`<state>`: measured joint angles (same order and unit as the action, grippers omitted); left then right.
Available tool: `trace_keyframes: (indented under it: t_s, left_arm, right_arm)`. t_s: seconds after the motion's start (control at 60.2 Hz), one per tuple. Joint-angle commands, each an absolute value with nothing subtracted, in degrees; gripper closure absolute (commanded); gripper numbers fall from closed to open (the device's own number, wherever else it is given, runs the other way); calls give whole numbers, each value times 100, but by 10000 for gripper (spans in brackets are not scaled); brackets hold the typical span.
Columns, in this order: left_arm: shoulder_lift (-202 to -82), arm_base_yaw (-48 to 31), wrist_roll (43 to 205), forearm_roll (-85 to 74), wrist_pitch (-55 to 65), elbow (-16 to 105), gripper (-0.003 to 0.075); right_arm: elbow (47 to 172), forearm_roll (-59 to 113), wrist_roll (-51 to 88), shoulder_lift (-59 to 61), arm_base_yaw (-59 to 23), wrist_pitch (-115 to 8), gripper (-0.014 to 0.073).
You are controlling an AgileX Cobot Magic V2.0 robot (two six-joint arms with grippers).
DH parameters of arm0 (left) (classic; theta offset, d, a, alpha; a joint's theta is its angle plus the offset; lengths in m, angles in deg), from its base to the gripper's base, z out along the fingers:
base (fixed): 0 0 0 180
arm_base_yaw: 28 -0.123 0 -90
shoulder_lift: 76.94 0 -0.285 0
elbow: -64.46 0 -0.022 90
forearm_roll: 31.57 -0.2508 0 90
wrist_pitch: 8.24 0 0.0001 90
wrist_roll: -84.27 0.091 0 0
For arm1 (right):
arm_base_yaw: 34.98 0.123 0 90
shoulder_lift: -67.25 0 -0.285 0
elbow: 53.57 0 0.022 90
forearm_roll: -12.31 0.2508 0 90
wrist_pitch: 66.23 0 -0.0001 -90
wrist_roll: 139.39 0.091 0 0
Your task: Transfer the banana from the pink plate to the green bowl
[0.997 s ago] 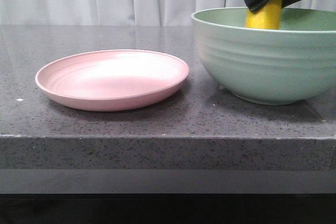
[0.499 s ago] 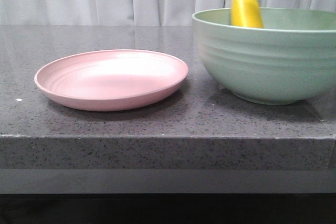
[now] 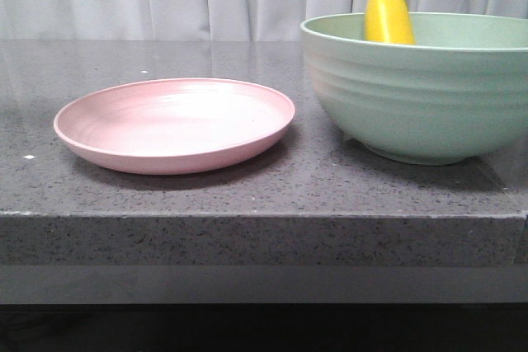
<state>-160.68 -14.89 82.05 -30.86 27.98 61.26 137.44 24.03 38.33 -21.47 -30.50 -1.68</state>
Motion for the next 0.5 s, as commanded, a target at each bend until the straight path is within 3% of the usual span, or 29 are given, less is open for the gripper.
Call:
trace_keyframes:
  t_s: [0.0,0.166,0.482]
  left_arm:
    - [-15611,-1823,8141,-3059,2536,6189,741]
    - [-14840,-2140,8141,-3059,2217,5382,741]
    - [-12528,-2140,8141,-2948,547,2677,741]
  right_arm:
    - [13665,2279,3826,-1676,-3089,-715,652]
    - [12399,2279,3730,-694,-3071,-1935,652]
    - [9015,2284,3568,1853,-2804,-4332,652]
